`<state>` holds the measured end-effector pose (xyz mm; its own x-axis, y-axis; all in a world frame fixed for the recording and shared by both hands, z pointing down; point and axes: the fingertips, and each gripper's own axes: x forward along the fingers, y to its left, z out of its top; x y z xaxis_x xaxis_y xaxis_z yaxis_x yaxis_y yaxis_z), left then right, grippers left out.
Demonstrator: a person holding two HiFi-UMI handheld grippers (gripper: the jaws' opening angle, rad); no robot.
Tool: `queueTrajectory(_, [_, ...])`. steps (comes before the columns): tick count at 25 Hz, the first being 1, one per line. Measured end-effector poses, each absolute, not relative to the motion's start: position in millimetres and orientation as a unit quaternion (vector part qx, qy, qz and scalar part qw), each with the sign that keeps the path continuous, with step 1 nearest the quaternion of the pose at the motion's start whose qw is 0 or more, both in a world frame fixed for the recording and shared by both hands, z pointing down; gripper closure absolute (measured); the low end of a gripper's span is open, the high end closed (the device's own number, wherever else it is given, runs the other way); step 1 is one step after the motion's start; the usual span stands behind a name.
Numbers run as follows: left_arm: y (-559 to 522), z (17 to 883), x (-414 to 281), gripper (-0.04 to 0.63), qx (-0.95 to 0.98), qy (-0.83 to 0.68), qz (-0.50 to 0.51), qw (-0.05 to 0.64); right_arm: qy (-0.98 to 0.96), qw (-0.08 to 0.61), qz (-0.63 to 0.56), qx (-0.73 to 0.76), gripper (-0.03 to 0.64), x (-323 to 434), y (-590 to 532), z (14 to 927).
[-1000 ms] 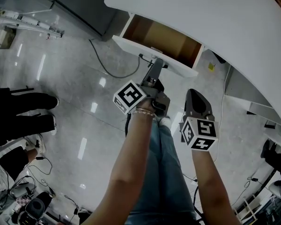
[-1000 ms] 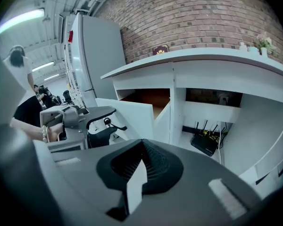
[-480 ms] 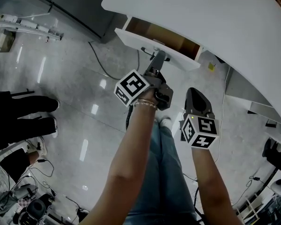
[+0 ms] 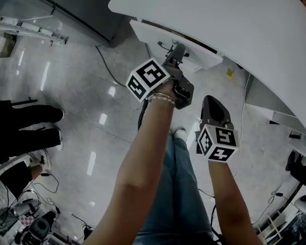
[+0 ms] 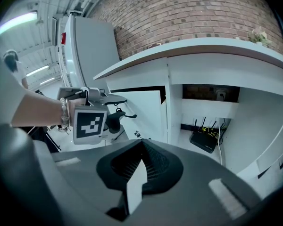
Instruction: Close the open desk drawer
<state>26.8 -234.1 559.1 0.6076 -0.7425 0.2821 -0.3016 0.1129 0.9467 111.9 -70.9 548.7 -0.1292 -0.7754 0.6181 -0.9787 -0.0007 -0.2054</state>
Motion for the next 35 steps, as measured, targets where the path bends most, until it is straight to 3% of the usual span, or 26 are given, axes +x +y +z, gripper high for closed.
queueTrajectory(35, [-273.8, 557.0, 51.7, 0.396, 0.663, -0.427, -0.137, 0.6, -0.675, 0.162, 0.318, 0.646, 0.617, 134.9, -71.2, 557.3])
